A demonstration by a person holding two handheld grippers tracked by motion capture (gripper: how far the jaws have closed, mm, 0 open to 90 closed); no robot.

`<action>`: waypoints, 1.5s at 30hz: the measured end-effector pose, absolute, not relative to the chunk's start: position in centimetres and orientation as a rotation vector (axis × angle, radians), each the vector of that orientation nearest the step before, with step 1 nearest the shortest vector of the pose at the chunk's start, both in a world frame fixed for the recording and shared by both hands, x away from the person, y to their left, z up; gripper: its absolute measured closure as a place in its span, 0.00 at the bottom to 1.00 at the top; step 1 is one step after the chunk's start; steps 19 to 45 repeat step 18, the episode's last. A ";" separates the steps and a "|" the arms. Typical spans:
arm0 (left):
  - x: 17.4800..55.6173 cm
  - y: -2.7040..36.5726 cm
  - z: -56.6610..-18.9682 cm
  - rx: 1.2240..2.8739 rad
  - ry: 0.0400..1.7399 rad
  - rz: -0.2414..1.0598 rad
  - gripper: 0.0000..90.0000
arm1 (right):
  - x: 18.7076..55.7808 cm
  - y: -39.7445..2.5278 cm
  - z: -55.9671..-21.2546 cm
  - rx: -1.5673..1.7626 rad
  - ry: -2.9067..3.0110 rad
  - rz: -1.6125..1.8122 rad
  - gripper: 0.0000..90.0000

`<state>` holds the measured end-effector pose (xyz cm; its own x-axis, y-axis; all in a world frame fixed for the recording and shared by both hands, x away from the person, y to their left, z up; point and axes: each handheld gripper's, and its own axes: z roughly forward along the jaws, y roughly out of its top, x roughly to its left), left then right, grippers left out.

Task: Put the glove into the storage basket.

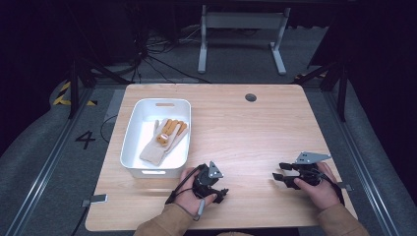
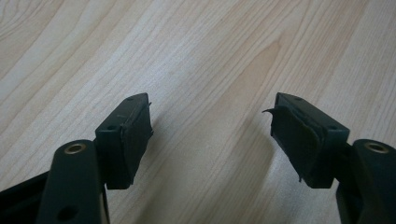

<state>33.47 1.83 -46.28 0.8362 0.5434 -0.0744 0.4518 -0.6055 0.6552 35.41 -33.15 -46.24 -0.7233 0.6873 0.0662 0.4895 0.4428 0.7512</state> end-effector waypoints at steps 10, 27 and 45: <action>33.2 1.7 -46.0 2.319 0.714 0.172 0.31 | 35.2 -33.0 -46.1 1.008 2.446 1.140 0.50; 33.3 2.2 -45.8 2.313 0.725 0.175 0.30 | 35.4 -33.2 -46.0 1.020 2.427 1.138 0.50; 33.3 2.2 -45.8 2.313 0.725 0.175 0.30 | 35.4 -33.2 -46.0 1.020 2.427 1.138 0.50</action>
